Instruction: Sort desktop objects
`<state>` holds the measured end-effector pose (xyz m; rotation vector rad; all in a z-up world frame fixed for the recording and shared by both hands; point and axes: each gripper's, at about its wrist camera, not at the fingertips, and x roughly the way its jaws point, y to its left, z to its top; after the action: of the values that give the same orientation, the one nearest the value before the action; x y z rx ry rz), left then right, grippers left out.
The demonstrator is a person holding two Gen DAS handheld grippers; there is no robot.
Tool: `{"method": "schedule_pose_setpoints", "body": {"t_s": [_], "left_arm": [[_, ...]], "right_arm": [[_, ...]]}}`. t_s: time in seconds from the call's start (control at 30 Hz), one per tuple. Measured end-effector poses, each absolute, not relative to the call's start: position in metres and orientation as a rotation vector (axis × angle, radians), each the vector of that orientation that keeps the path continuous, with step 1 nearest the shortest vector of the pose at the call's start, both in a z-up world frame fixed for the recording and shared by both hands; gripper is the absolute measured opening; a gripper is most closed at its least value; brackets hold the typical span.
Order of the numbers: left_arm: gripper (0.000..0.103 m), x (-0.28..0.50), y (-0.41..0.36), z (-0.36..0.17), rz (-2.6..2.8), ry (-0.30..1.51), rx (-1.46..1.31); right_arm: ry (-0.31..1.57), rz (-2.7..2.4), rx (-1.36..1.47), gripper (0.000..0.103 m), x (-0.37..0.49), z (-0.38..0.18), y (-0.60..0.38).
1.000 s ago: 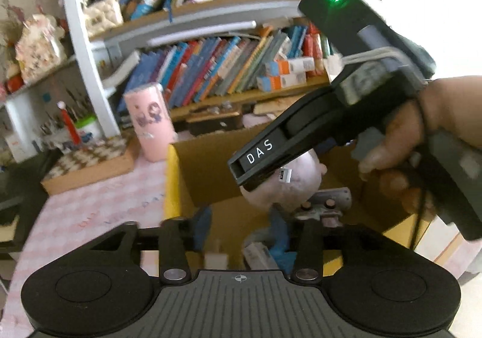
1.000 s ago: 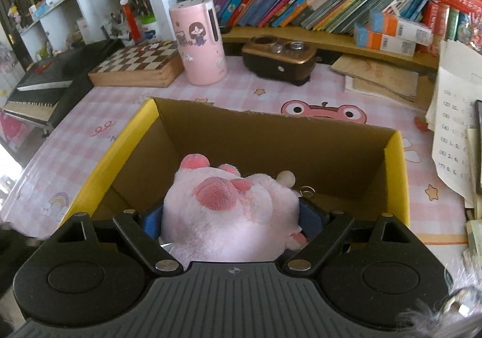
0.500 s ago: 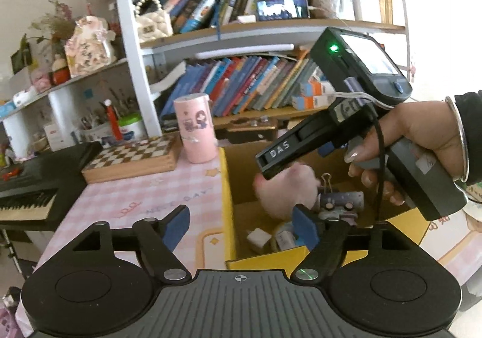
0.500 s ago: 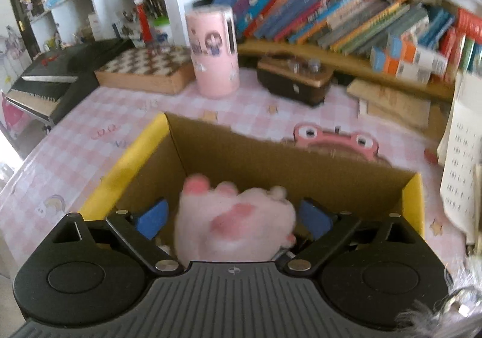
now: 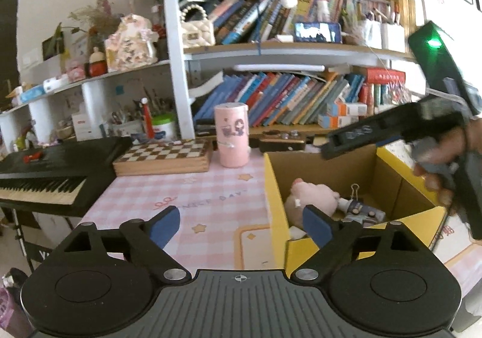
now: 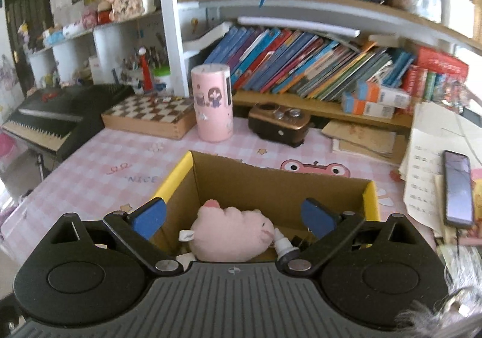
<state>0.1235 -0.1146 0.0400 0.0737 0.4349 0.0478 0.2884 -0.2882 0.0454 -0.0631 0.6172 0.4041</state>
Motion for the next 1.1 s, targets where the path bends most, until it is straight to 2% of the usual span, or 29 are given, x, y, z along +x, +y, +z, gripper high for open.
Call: {"method": "schedule_pose_setpoints", "body": {"t_s": [0.37,1.1], "left_arm": [[0.102,0.078,-0.076,0.041,0.049,0.396,0.064],[0.103,-0.012,-0.031,0.025,0.045,0.484,0.004]], "right_arm": [[0.513,0.248,0.007,0.098,0.192,0.054,-0.292],[0.581,0.151,0.045,0.098,0.017,0.018,-0.244]]}}
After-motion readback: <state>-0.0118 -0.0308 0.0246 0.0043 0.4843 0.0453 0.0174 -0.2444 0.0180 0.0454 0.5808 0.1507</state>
